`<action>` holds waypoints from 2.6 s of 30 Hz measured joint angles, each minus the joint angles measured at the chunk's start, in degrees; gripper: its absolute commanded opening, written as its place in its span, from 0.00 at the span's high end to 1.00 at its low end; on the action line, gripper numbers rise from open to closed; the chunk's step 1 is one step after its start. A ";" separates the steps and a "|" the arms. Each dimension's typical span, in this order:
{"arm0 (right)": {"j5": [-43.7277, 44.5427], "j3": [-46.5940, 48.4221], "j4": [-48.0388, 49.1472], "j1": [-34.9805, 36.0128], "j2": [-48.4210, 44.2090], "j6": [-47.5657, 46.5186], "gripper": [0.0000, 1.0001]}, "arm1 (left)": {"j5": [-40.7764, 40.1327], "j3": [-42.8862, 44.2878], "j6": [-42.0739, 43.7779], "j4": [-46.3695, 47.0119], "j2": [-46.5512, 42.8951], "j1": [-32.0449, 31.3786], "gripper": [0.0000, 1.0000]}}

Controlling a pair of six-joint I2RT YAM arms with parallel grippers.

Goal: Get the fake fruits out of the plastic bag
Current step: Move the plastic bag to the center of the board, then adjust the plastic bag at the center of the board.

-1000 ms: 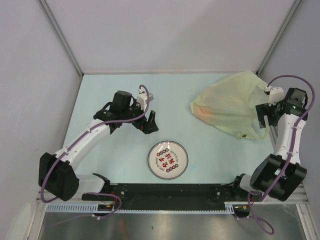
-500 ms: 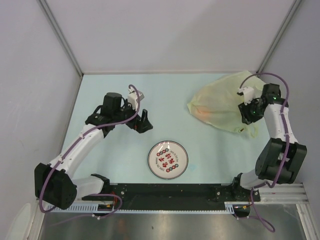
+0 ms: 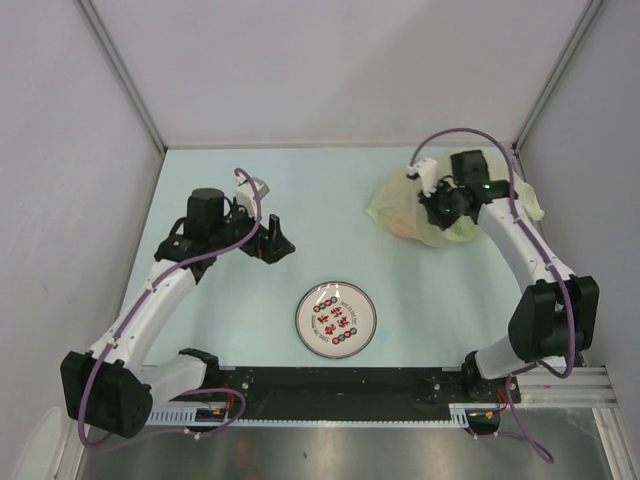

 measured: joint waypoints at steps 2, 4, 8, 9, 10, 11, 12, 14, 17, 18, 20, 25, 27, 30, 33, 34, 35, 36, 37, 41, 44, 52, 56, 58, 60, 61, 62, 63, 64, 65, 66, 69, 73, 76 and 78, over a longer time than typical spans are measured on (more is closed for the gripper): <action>-1.03 3.43 1.16 6.45 1.18 4.13 1.00 | -2.84 -0.02 -0.85 0.04 -0.79 0.26 0.00; -2.84 7.37 3.32 12.83 2.75 9.11 1.00 | -6.75 -0.02 -1.40 0.07 -1.73 0.55 0.00; -5.27 14.86 6.38 23.10 7.37 16.74 1.00 | -14.58 -0.02 -1.36 0.09 -3.72 1.20 0.00; -5.60 17.25 6.88 25.29 9.35 18.34 1.00 | -15.74 0.02 -1.31 0.07 -4.15 1.29 0.00; -5.90 19.76 7.28 26.93 11.41 19.63 1.00 | -17.05 0.26 -1.31 0.07 -4.74 1.33 0.00; -6.16 21.97 7.67 28.09 13.35 20.63 1.00 | -17.64 0.68 -1.31 0.02 -5.05 1.38 0.00; -6.51 25.59 8.22 29.29 16.63 22.01 1.00 | -18.03 1.51 -1.31 -0.07 -5.20 1.40 0.00; -7.04 31.23 9.33 30.56 21.92 23.74 1.00 | -17.94 3.82 -1.31 0.04 -5.16 1.38 0.00; -7.76 39.71 10.75 31.26 30.05 26.43 0.83 | -16.37 8.37 -1.11 0.15 -4.85 1.40 0.00; -8.00 41.16 10.99 31.26 31.67 27.08 0.69 | -15.54 9.66 -0.92 0.20 -4.52 1.42 0.00; -8.79 42.66 11.43 31.12 33.83 28.68 0.42 | -13.38 12.39 -0.68 0.22 -3.41 1.44 0.00; -10.01 38.12 12.13 29.27 31.10 33.73 0.16 | -11.26 13.84 0.74 -0.28 0.81 1.44 0.00; -9.49 33.53 11.78 27.28 26.80 35.65 0.14 | -10.47 14.01 1.27 -0.46 3.45 1.44 0.00; -7.19 28.02 11.02 23.61 17.99 36.76 0.13 | -8.85 14.14 1.11 0.22 8.70 1.44 0.00; -2.40 23.69 11.39 22.12 7.63 34.86 0.12 | -7.93 14.16 -0.98 2.19 13.07 1.05 0.00; 0.15 21.51 12.17 23.08 2.91 33.53 0.12 | -7.89 14.16 -2.21 3.67 14.56 0.81 0.00; 2.01 19.71 12.35 24.15 -1.01 32.74 0.12 | -7.85 14.16 -3.41 4.72 15.69 0.68 0.00; 3.13 18.56 11.96 24.98 -3.80 32.20 0.12 | -7.56 14.16 -4.37 5.75 16.50 0.59 0.00; 4.42 17.27 11.32 26.14 -7.08 31.36 0.12 | -7.19 14.16 -5.57 7.08 17.49 0.52 0.00; 8.17 12.94 6.97 27.04 -13.77 28.55 0.13 | -4.63 14.14 -10.58 12.61 20.94 0.44 0.00; 11.06 9.49 0.22 26.38 -14.78 26.95 0.14 | -2.80 13.81 -14.16 16.50 22.84 0.13 0.00; 14.27 -1.14 -7.45 25.83 -15.37 25.57 0.19 | -1.53 13.20 -15.34 17.31 23.23 -3.76 0.00; 17.49 -3.34 -7.43 24.52 -13.35 25.40 0.53 | -2.47 15.39 -14.82 15.54 26.25 -4.22 0.28; 19.26 -3.37 -6.82 22.56 -11.30 24.94 0.87 | -3.02 17.51 -14.71 14.40 29.14 -4.20 0.64; 20.94 -3.32 -5.75 19.58 -8.83 24.83 1.00 | -3.50 20.31 -13.77 13.55 32.87 -4.13 1.00; 21.24 -3.10 -5.46 18.43 -7.72 24.24 1.00 | -3.52 21.27 -14.36 13.35 34.34 -4.07 1.00; 21.33 -1.97 -5.90 16.72 -5.95 24.20 1.00 | -3.32 22.88 -13.94 12.81 36.20 -3.91 1.00; 20.98 -0.17 -5.77 15.23 -3.93 24.22 1.00 | -3.04 24.90 -13.86 12.46 38.18 -3.82 1.00; 20.52 1.86 -5.64 14.19 -2.16 24.22 1.00 | -2.80 26.86 -13.81 12.09 39.89 -3.69 1.00; 19.74 5.20 -5.57 12.90 0.37 24.22 1.00 | -2.21 29.83 -13.68 11.17 41.94 -3.48 1.00; 19.10 8.87 -4.76 12.00 2.69 24.20 1.00 | -1.55 32.98 -13.40 11.06 43.91 -3.10 1.00; 16.44 23.34 -0.04 10.38 10.75 24.48 1.00 | 0.37 42.42 -13.31 10.97 47.98 -1.11 1.00; 13.51 41.46 6.56 8.74 20.11 25.92 1.00 | 2.67 58.12 -13.46 12.17 51.95 3.04 1.00; 11.52 52.89 11.72 6.58 25.99 28.52 1.00 | 2.45 66.99 -13.31 13.51 53.13 4.98 1.00; 10.73 57.88 13.75 4.90 28.28 30.38 1.00 | 2.58 70.44 -13.27 14.91 52.98 5.62 1.00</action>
